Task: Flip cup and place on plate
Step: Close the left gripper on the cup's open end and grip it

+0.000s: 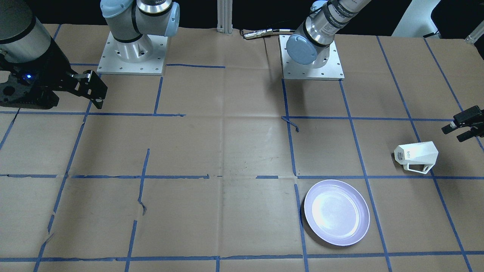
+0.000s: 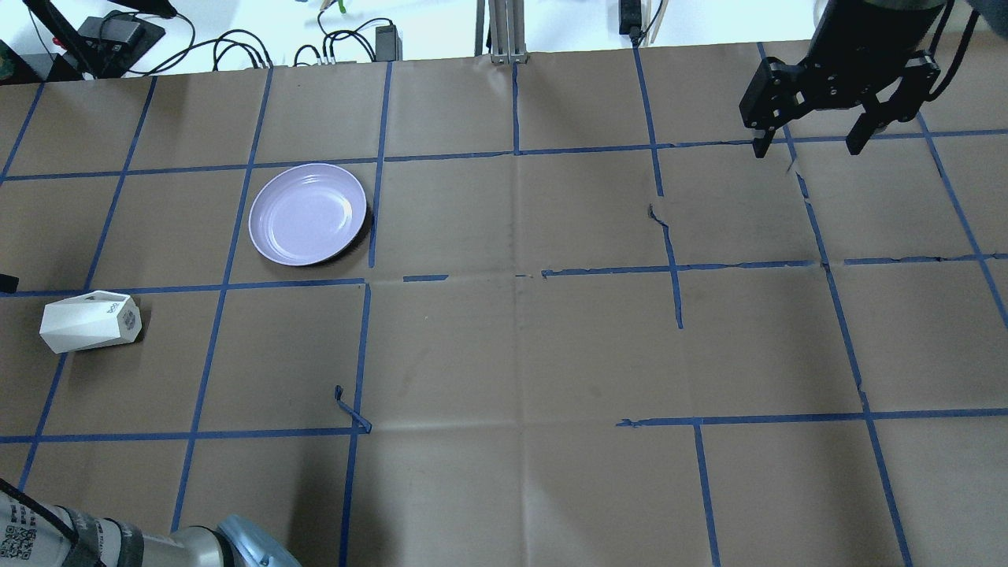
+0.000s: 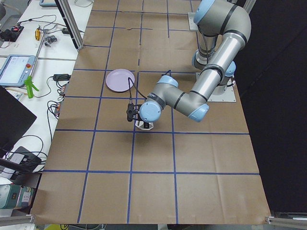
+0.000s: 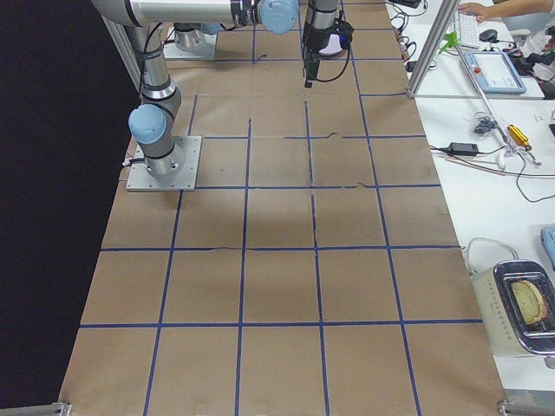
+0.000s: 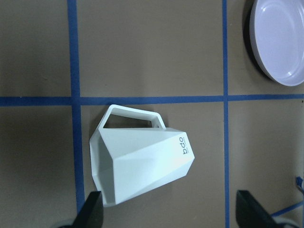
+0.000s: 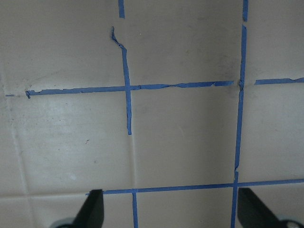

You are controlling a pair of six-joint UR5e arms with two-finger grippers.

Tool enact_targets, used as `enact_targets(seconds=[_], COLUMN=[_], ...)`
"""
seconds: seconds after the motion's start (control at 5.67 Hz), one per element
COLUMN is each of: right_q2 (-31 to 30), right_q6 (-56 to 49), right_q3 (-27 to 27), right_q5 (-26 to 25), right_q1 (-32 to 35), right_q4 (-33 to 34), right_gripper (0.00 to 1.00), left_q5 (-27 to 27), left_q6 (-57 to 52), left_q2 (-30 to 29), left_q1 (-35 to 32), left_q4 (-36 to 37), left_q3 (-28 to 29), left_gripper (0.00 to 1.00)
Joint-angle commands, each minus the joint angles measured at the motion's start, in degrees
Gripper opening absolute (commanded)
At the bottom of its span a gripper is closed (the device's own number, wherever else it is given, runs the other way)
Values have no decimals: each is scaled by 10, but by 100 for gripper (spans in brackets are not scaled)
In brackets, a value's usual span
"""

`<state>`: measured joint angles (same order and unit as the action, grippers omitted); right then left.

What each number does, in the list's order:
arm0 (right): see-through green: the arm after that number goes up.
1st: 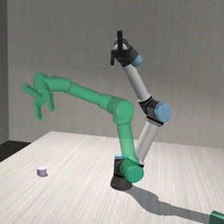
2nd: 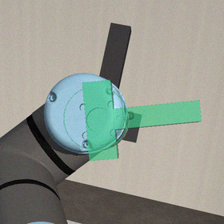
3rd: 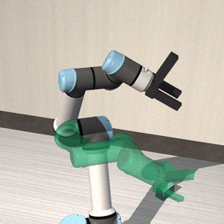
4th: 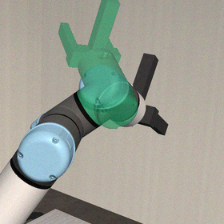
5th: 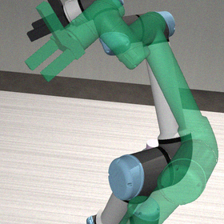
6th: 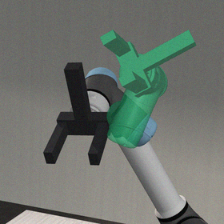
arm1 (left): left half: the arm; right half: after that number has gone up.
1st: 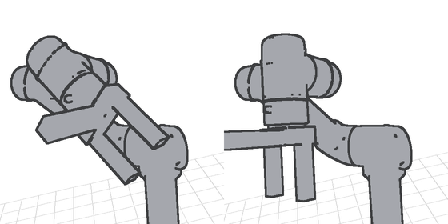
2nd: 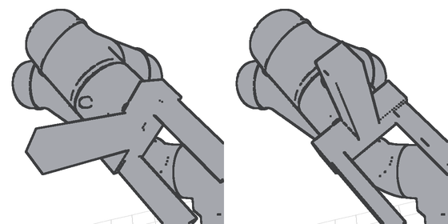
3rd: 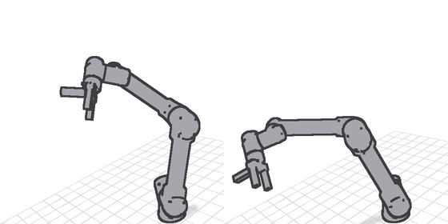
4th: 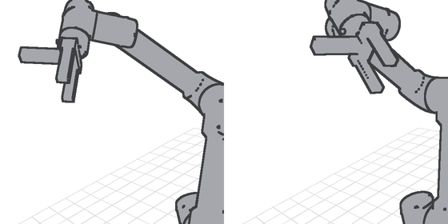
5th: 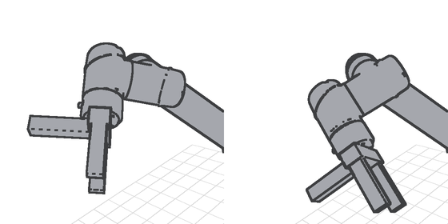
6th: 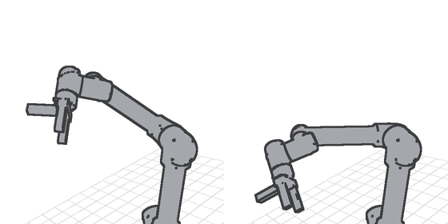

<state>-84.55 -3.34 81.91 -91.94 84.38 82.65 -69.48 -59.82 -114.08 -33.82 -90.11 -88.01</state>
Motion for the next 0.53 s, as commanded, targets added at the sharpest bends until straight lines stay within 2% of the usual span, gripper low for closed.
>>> enact_targets(seconds=[0.0, 0.18, 0.35], right_q2=[0, 0, 0], right_q6=[0, 0, 0], right_q3=[0, 0, 0], right_q5=[0, 0, 0], right_q1=[0, 0, 0], right_q4=[0, 0, 0], right_gripper=[100, 100, 100], left_q5=[36, 40, 50], left_q6=[-30, -87, -96], left_q2=[-46, -76, -89], left_q1=[12, 12, 11], left_q4=[0, 0, -2], left_q3=[-3, -3, -4], left_gripper=[96, 92, 91])
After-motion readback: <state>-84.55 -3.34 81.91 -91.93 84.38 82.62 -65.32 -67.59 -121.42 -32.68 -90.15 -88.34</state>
